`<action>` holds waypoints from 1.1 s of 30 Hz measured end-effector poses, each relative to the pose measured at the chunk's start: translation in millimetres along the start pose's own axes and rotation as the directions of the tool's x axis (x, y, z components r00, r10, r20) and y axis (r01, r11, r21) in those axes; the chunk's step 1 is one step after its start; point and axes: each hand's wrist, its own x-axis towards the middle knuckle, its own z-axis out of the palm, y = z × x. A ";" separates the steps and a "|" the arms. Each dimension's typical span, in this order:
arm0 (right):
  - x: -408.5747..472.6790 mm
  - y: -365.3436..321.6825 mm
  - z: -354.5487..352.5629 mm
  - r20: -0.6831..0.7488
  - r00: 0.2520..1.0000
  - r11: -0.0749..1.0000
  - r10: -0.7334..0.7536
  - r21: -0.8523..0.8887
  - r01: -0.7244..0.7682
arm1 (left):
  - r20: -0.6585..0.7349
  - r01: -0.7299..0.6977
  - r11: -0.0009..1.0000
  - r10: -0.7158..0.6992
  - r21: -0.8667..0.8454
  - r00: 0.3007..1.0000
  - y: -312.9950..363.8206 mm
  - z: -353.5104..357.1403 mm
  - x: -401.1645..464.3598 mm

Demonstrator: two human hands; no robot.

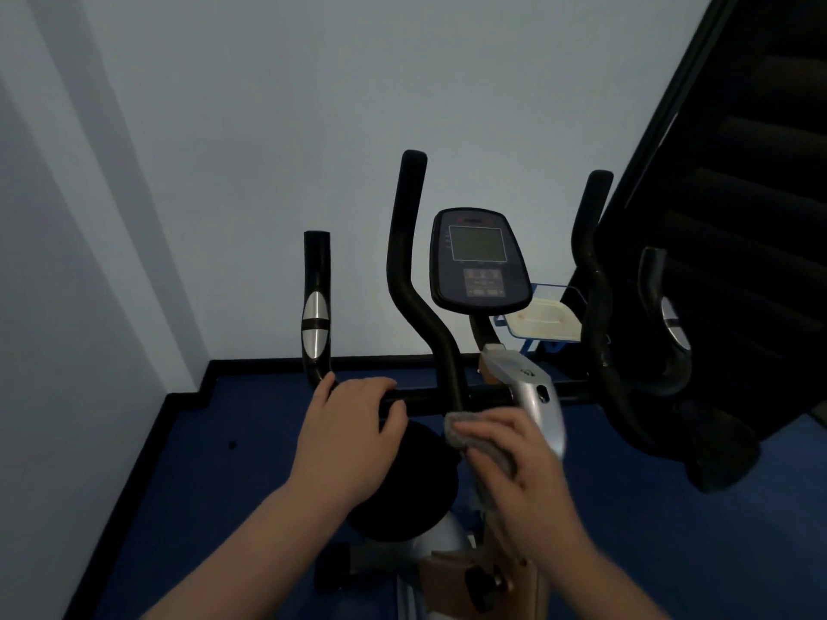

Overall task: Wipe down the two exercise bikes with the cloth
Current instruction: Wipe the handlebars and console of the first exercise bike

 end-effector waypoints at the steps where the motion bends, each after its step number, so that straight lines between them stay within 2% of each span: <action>1: 14.1 -1.8 -5.9 0.043 0.999 0.999 -0.001 -0.035 0.003 | -0.004 0.000 1.000 0.000 0.004 1.000 0.2 -0.3 1.0; 5: 62.6 -13.3 -3.9 -0.034 0.998 0.997 0.047 -0.055 -0.049 | 0.001 -0.001 1.000 0.001 0.006 1.000 2.6 -1.3 1.1; 8: 34.1 -6.4 11.5 -0.063 0.994 0.996 0.084 -0.001 -0.084 | 0.011 -0.006 1.000 0.006 0.013 1.000 3.3 -2.1 -1.0; 11: -11.0 4.2 11.3 0.008 0.997 0.996 0.080 0.047 -0.081 | 0.009 -0.006 1.000 0.006 0.020 1.000 1.8 -1.8 0.2; 14: -12.4 5.1 1.0 0.072 0.991 0.983 0.112 0.141 -0.121 | 0.013 -0.001 1.000 0.000 0.019 1.000 1.4 -1.8 0.3; 17: 25.2 -0.2 -4.3 0.001 0.994 0.983 0.114 0.145 -0.113 | 0.009 0.001 1.000 -0.001 0.020 1.000 2.7 -2.2 1.0; 21: 47.9 -2.9 11.9 -0.163 0.967 0.970 0.197 0.178 -0.168 | 0.012 0.002 1.000 -0.002 0.022 1.000 2.8 -2.8 -0.3; 24: 10.4 4.2 22.5 -0.252 0.956 0.985 0.152 0.121 -0.124 | 0.013 0.001 1.000 -0.001 0.021 1.000 1.5 -2.8 -0.9; 27: -28.3 8.4 19.4 -0.192 0.969 0.980 0.156 0.153 -0.127 | 0.018 0.001 1.000 -0.002 0.016 1.000 0.7 -1.5 -0.1; 31: 2.8 0.1 6.7 -0.198 0.977 0.994 0.078 0.088 -0.061 | 0.012 -0.001 1.000 0.001 0.021 1.000 0.2 -1.8 1.0; 33: 32.1 -10.8 9.5 -0.203 0.975 0.993 0.095 0.087 -0.079 | 0.013 -0.004 1.000 0.004 0.026 1.000 0.2 -1.8 1.0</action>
